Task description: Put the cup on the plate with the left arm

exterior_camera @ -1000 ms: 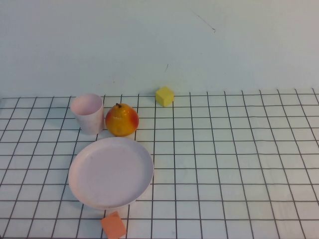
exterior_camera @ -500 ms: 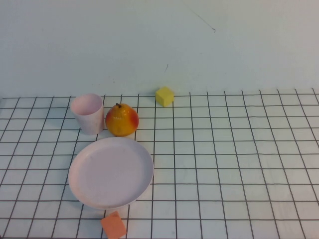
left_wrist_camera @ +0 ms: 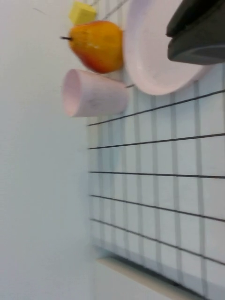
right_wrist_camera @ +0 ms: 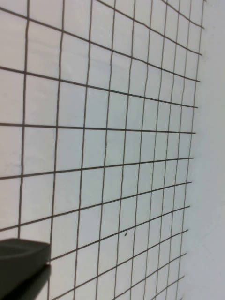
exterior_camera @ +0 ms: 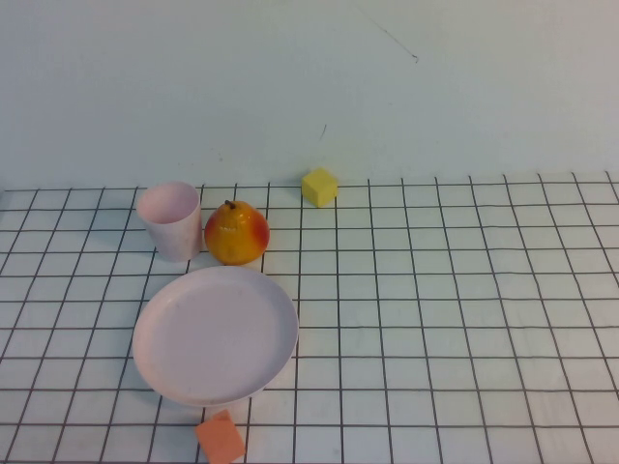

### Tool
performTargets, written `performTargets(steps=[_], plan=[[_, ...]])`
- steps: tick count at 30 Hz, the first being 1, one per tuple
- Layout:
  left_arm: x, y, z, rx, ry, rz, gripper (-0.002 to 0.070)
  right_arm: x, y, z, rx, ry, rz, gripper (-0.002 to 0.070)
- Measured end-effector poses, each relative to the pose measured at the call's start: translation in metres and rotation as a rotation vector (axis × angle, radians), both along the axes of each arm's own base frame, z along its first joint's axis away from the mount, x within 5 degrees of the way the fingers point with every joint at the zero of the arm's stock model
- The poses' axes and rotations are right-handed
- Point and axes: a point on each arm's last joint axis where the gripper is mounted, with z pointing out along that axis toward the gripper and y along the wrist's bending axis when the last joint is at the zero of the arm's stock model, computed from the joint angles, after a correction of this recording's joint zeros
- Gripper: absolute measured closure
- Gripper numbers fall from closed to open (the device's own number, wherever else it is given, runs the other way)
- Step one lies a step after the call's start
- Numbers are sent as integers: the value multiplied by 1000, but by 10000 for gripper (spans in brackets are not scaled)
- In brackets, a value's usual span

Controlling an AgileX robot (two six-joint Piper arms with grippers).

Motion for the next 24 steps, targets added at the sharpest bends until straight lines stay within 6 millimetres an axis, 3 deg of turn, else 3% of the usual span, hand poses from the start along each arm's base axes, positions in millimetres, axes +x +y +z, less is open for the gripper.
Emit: performTargets(steps=[12,21,24], plan=[[-6,1,49,-43,-546,2,677,0,0,0,0,0,0,678],[-15,3,65,-173,-740,-6,677,0,0,0,0,0,0,678],[-14,6,66,-279,-719,5,677,0,0,0,0,0,0,678]])
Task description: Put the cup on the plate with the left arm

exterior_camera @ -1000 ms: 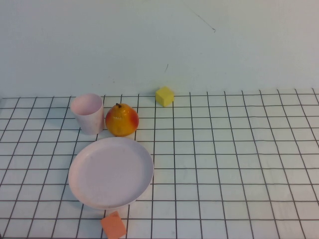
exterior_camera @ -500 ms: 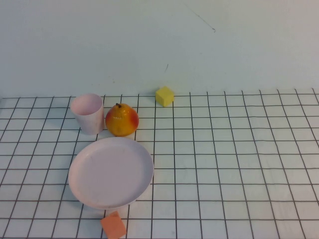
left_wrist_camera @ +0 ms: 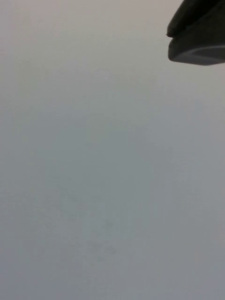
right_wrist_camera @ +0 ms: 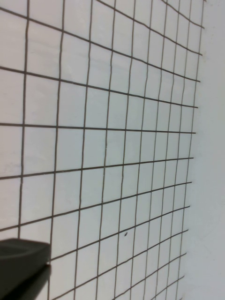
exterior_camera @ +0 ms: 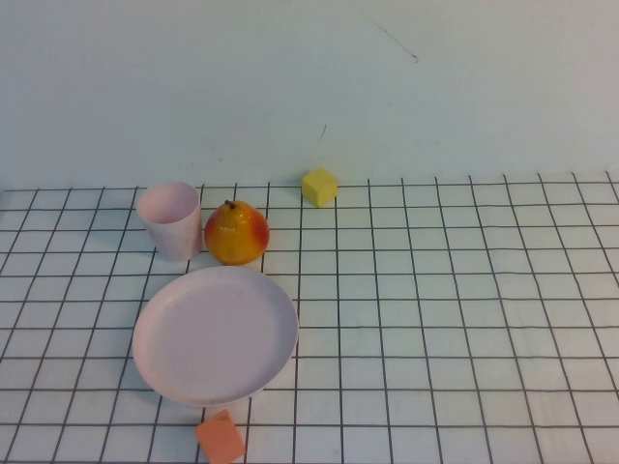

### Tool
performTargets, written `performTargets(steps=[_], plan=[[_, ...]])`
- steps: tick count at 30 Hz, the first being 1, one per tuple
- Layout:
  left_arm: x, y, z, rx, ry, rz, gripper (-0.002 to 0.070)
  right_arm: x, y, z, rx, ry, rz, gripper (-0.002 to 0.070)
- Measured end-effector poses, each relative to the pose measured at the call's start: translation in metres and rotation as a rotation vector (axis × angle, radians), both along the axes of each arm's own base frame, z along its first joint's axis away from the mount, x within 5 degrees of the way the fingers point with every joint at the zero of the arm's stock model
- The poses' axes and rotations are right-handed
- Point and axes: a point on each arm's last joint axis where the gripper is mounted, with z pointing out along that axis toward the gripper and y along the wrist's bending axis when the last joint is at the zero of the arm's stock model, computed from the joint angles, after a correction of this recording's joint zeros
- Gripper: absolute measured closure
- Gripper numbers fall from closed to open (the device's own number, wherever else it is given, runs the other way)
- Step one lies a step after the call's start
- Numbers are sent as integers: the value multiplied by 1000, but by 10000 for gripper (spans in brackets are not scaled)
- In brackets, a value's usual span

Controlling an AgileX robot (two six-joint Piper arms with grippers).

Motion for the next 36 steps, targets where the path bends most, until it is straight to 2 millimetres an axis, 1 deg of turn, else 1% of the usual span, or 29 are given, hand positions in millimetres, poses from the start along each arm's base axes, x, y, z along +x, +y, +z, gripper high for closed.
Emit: performTargets(steps=[1,3,8,10,13,16,18,21,25,26,28,29,31,34,35,36], plan=[[1,0,2,-20,27,-10,677,0,0,0,0,0,0,678],[1,-1,12,-33,113,-33,677,0,0,0,0,0,0,678],[-9,-4,52,10,267,-67,677,0,0,0,0,0,0,678],[-6,-6,66,28,339,-75,677,0,0,0,0,0,0,678],[6,-9,88,27,488,-100,677,0,0,0,0,0,0,678],[27,-12,108,67,647,-109,677,0,0,0,0,0,0,678],[47,-15,117,124,757,-109,677,0,0,0,0,0,0,678],[79,-19,124,154,894,-126,677,0,0,0,0,0,0,678],[121,-23,129,178,1028,-144,670,0,0,0,0,0,0,678],[132,-24,128,183,1060,-147,652,0,0,0,0,0,0,678],[152,-26,127,188,1113,-152,590,0,0,0,0,0,0,678],[162,-27,125,192,1141,-155,537,0,0,0,0,0,0,678],[182,-29,119,194,1193,-160,414,0,0,0,0,0,0,678],[209,-31,110,199,1268,-169,188,0,0,0,0,0,0,678],[218,-32,106,208,1294,-173,129,0,0,0,0,0,0,678],[228,-33,103,217,1315,-176,85,0,0,0,0,0,0,678]])
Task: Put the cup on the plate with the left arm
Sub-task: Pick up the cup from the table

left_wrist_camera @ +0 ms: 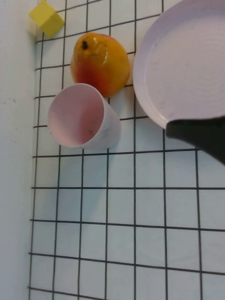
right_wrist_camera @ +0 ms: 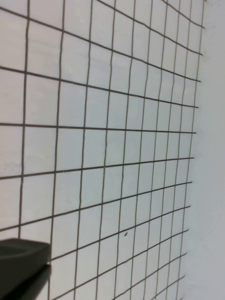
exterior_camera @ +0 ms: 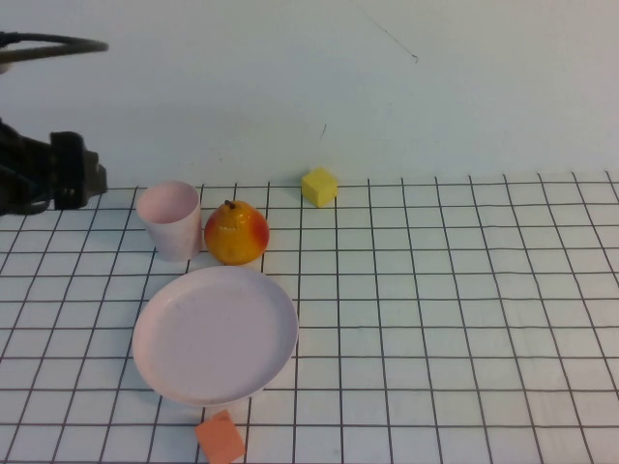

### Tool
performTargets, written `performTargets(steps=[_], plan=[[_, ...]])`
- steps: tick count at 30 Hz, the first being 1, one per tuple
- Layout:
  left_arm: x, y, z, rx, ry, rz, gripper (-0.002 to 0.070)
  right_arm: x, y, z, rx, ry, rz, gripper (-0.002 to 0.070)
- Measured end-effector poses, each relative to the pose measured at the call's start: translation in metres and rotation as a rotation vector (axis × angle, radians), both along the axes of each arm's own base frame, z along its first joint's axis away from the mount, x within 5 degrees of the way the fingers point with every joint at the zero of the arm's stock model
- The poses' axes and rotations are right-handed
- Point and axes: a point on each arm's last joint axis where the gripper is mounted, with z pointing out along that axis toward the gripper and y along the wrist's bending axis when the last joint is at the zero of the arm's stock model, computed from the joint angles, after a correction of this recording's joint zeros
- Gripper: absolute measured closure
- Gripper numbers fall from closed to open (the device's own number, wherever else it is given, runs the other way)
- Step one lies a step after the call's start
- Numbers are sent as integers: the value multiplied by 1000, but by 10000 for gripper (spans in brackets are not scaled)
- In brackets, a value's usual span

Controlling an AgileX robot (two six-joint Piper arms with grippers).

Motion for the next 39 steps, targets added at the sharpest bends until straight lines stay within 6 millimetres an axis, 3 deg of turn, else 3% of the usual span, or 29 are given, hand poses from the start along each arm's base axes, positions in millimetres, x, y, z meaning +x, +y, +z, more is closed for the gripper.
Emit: performTargets(steps=[4,18,24,31,35,39], plan=[[36,-3,-11,18,53,-16,25,0,0,0,0,0,0,678],[149,-13,-66,34,239,-36,48,0,0,0,0,0,0,678],[177,-10,-100,115,282,-41,48,0,0,0,0,0,0,678],[189,-12,-142,107,367,-38,55,0,0,0,0,0,0,678],[191,-13,-153,101,391,-38,134,0,0,0,0,0,0,678],[191,-13,-154,110,389,-55,363,0,0,0,0,0,0,678]])
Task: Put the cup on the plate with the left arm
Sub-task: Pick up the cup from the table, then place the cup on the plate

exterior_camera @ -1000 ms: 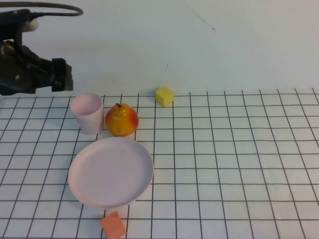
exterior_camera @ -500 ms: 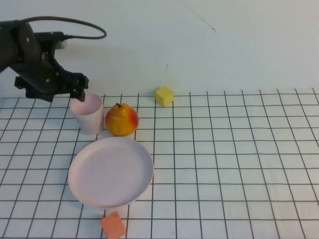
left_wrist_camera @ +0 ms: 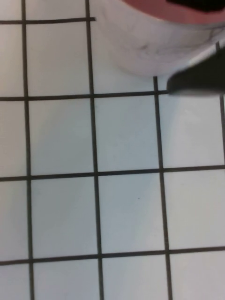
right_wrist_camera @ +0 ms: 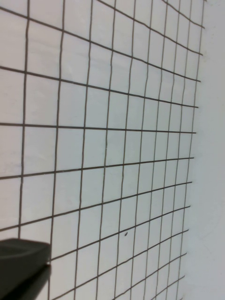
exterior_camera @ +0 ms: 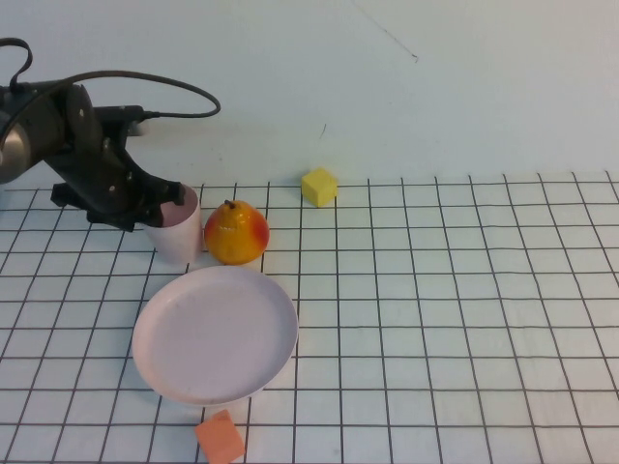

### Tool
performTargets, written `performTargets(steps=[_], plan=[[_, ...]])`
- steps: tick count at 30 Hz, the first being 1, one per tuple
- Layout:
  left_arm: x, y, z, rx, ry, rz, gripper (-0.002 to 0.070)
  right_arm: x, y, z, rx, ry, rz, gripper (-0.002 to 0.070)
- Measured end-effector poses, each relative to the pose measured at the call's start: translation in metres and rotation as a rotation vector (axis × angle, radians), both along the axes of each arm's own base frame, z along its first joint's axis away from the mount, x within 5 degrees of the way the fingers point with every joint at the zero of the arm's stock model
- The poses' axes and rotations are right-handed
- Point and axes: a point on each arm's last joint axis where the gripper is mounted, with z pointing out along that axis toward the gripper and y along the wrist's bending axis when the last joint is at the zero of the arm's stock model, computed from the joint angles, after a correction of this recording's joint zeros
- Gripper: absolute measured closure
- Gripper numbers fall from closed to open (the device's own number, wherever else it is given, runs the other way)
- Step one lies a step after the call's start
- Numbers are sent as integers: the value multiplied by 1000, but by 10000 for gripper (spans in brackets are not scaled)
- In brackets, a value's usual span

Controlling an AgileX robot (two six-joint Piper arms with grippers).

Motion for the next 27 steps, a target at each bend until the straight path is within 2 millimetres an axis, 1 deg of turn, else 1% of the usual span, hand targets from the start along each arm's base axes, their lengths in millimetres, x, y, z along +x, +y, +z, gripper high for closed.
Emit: performTargets(steps=[1,3,4,6,8,11,14,15,17,19,22,25,27], plan=[[0,0,0,2,-2,-5,441,0,0,0,0,0,0,678],[0,0,0,5,-3,-12,564,0,0,0,0,0,0,678],[0,0,0,6,-3,-14,603,0,0,0,0,0,0,678],[0,0,0,10,-4,-24,641,0,0,0,0,0,0,678],[0,0,1,7,-6,-23,657,0,0,0,0,0,0,678],[-2,0,12,11,-25,-37,661,0,0,0,0,0,0,678],[-9,0,35,12,-58,-46,661,0,0,0,0,0,0,678],[-13,1,46,14,-71,-55,661,0,0,0,0,0,0,678],[-25,1,70,13,-88,-68,661,0,0,0,0,0,0,678],[-41,1,94,4,-72,-92,661,0,0,0,0,0,0,678],[-67,-3,120,-38,-10,-150,661,0,0,0,0,0,0,678],[-87,-9,138,-104,38,-214,661,0,0,0,0,0,0,678],[-93,-14,142,-115,41,-247,661,0,0,0,0,0,0,678]])
